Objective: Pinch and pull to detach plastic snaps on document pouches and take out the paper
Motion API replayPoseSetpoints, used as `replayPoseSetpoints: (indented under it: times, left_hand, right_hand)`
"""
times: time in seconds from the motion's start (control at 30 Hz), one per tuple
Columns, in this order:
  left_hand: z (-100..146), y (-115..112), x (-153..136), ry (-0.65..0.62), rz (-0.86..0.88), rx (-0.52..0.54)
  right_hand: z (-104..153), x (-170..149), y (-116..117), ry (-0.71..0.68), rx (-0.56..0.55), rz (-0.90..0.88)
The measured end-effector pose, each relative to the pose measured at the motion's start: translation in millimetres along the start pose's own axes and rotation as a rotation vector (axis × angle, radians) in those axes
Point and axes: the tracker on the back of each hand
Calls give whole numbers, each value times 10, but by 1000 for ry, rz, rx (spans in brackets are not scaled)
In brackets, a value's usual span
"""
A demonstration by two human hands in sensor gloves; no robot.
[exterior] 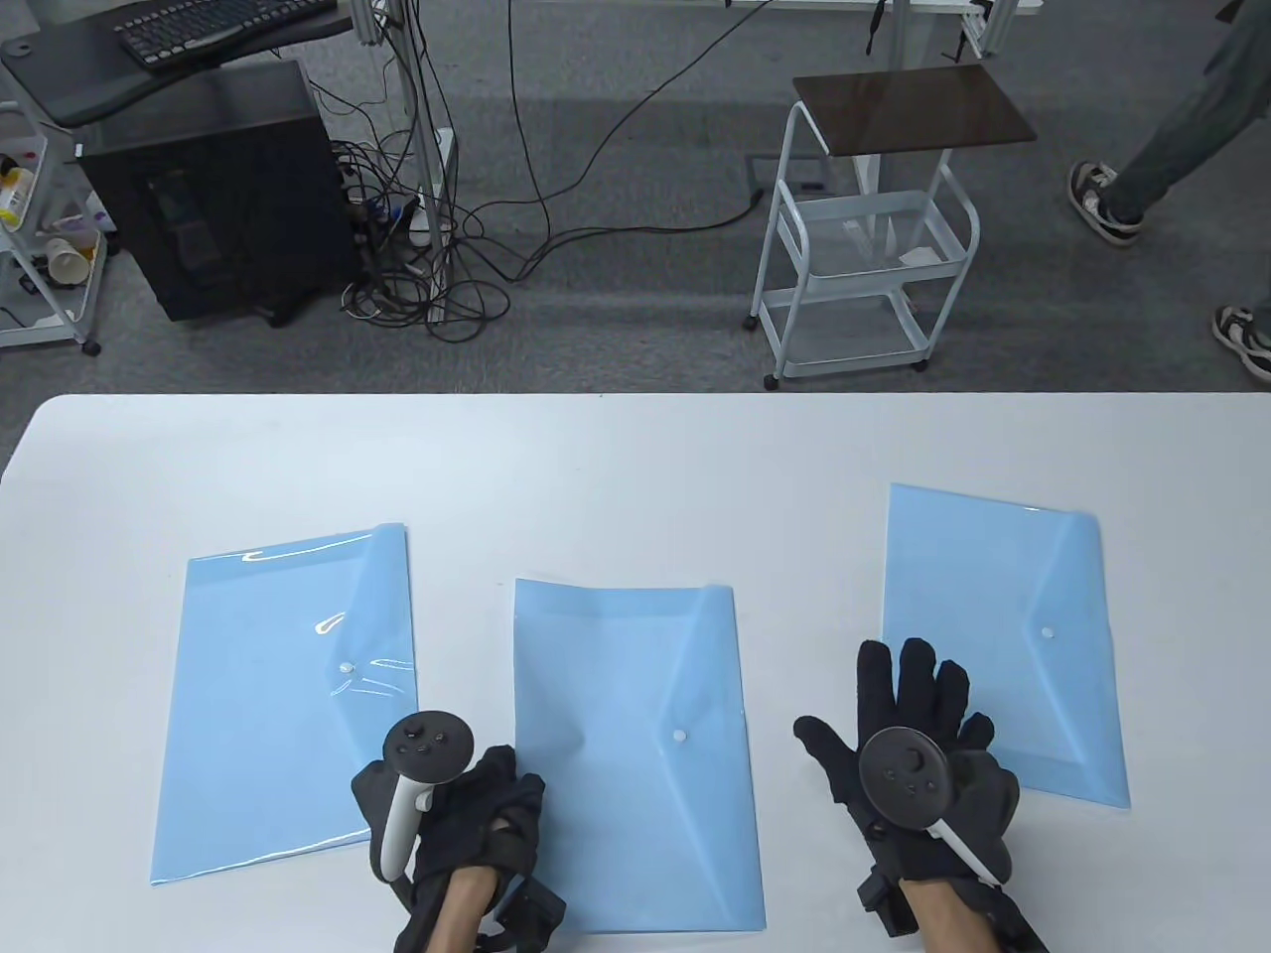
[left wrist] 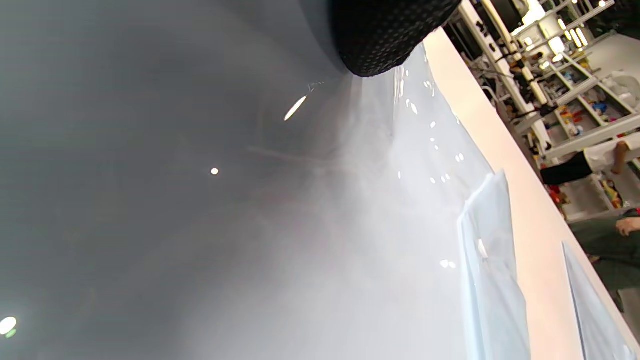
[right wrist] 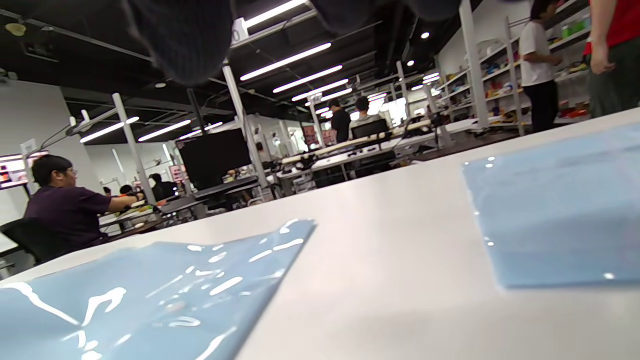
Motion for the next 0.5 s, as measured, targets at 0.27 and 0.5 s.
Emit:
replayPoseSetpoints:
  times: [0.27,0.5]
  left_hand:
    - [2,7,-17,4,4,-4]
    - [6,1,-21,1,-3,5]
  right_hand:
    - [-275,382,42,-59,172,-8]
    - [-526,685,266,-64,387,17]
Point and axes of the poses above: the tracker on the back of each hand, its own x axis roughly to the thumb side, its own z axis roughly from the fingertips to the wrist, y = z × x, and after that the axes turned 13 degrees about -y, right-handed
